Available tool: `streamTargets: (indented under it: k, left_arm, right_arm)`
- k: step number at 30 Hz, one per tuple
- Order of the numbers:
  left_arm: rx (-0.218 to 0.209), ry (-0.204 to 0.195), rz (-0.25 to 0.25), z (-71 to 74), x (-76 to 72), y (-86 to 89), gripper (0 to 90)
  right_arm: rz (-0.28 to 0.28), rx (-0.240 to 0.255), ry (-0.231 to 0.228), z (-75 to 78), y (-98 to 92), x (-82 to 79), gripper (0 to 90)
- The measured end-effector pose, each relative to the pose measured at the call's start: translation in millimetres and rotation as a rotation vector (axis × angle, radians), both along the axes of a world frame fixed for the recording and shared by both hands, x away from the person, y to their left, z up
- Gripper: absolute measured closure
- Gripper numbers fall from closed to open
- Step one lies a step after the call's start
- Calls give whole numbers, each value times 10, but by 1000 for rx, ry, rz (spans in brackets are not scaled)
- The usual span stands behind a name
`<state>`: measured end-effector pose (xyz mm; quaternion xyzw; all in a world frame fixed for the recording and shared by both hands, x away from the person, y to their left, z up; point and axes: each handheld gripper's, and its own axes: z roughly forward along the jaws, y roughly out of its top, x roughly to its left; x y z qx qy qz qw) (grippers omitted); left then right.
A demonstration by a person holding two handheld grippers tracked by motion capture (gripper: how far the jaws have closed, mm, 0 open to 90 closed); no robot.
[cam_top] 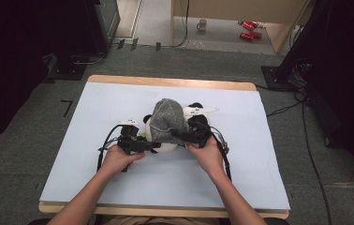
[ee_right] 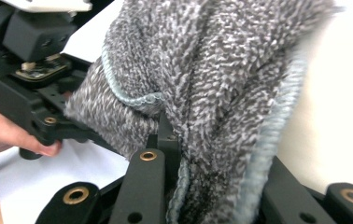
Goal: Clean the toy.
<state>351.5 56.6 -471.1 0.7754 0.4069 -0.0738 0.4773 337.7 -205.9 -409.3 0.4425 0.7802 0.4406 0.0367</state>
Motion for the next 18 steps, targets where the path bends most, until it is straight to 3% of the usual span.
streamTargets:
  k: [3, 18]
  left_arm:
    - [-6, -5, 5, 19, -2, -5, 475]
    - [4, -7, 2, 57, 9, 4, 491]
  right_arm:
    - [-29, 19, 17, 51, -153, 37, 780]
    - [-165, 101, 11, 143, -695, 124, 779]
